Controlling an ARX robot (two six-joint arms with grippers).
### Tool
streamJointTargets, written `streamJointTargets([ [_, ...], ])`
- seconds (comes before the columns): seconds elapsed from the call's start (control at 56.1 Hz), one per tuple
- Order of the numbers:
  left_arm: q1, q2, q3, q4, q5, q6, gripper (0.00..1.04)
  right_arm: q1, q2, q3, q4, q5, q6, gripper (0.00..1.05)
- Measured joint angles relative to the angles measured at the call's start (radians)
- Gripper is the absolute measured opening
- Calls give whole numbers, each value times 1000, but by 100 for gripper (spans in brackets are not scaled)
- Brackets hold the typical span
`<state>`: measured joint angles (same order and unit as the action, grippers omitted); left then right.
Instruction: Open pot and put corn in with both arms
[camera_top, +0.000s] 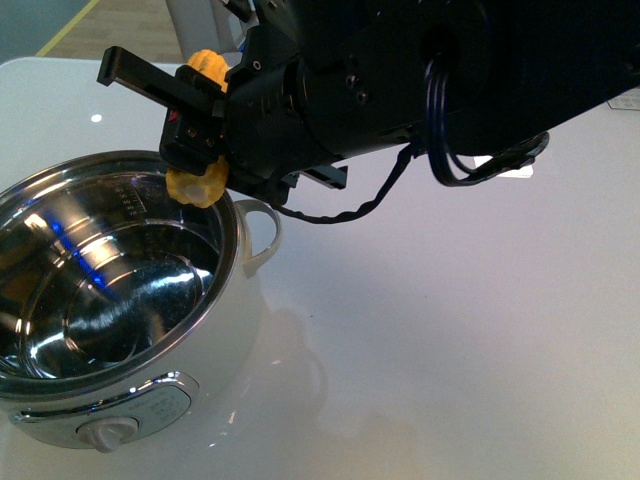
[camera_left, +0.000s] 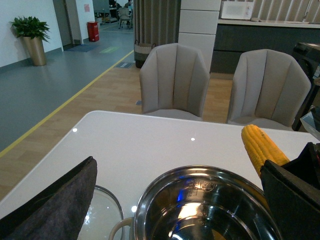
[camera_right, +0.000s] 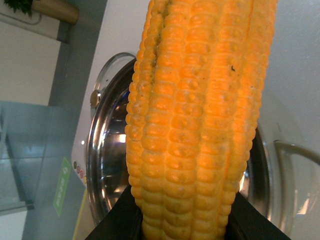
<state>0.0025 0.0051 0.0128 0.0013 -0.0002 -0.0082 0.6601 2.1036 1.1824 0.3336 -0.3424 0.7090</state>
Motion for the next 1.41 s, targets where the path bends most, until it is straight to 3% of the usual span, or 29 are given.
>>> streamJointTargets([
  [0.641,0,0,0,0,0,0,98,69,71,42,-65,-90,35,26],
  [0.748,0,0,0,0,0,0,98,75,71,45,-81,-95,30,42],
  [0.944,0,0,0,0,0,0,98,77,71,50,-100,-95,10,87],
  [0.997,0,0,0,0,0,0,98,77,71,51,-101,-95,9,95],
  [1.247,0,0,0,0,0,0,98,61,70,47,-80,-73,14,96],
  [1.407,0,0,0,0,0,0,98,2,39,3,-6,-56,76,96],
])
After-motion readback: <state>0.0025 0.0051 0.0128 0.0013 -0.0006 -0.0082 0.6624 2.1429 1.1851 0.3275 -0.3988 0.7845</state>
